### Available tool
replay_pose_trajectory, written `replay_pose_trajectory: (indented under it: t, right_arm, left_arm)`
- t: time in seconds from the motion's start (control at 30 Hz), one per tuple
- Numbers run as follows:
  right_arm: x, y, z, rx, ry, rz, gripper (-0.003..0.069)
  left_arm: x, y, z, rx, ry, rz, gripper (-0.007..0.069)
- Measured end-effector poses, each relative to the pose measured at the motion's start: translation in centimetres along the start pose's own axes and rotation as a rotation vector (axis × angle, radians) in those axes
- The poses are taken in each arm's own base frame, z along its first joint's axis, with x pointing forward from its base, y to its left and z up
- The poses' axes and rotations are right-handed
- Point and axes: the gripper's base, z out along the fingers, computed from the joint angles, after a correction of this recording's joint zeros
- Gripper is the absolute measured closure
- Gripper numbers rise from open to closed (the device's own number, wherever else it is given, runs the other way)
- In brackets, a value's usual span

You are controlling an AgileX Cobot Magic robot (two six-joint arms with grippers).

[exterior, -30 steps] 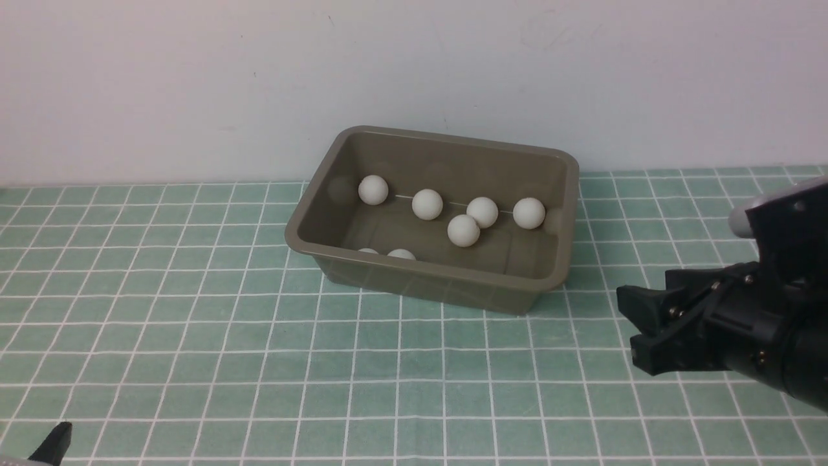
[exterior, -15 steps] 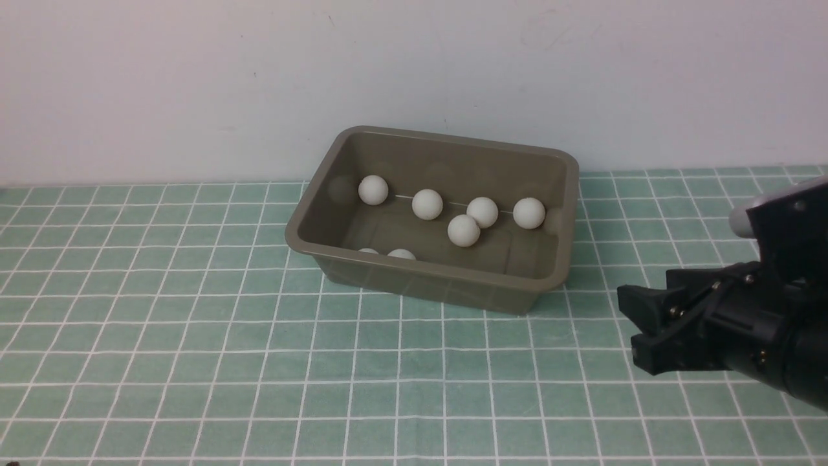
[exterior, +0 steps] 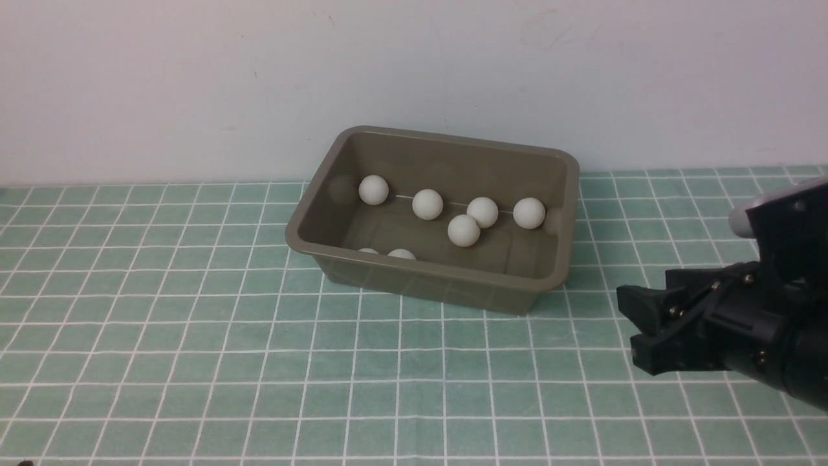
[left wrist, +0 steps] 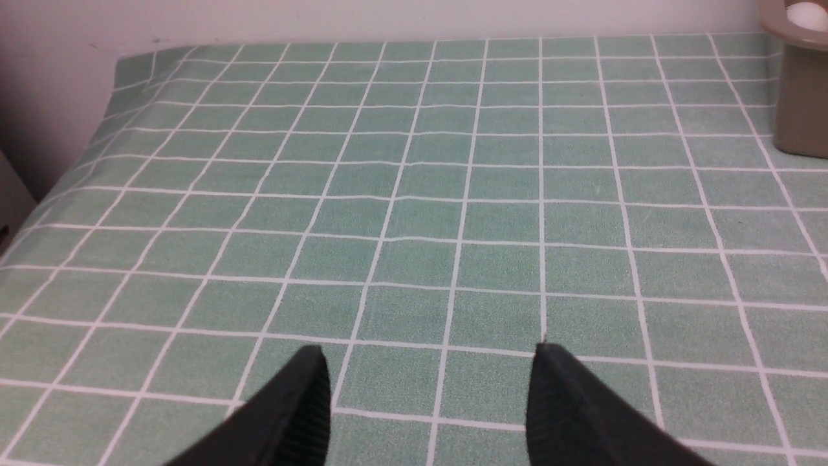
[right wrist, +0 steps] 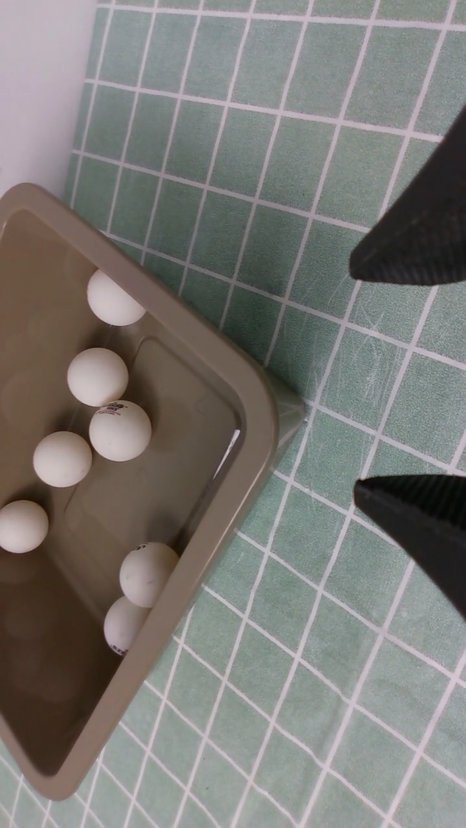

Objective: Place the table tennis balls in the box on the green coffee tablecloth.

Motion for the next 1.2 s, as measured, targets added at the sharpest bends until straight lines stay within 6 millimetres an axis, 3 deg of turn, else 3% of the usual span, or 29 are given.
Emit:
replay_pose_trajectory:
  t: [0.9, 1.07, 1.2]
  right_arm:
    - [0.0, 0.0, 0.0, 0.000, 0.000, -0.004, 0.0291]
    - [-0.1, -0.1, -0.1, 0.005, -0.003, -0.094, 0.0291]
    - [-0.7, -0.5, -1.4, 0.049, -0.051, -0.271, 0.0291]
  left_arm:
    - [0.0, 0.0, 0.0, 0.000, 0.000, 0.000, 0.0251]
    - [0.0, 0.0, 0.0, 0.000, 0.000, 0.000, 0.0251]
    - [0.0, 0.0, 0.0, 0.000, -0.001, 0.000, 0.0251]
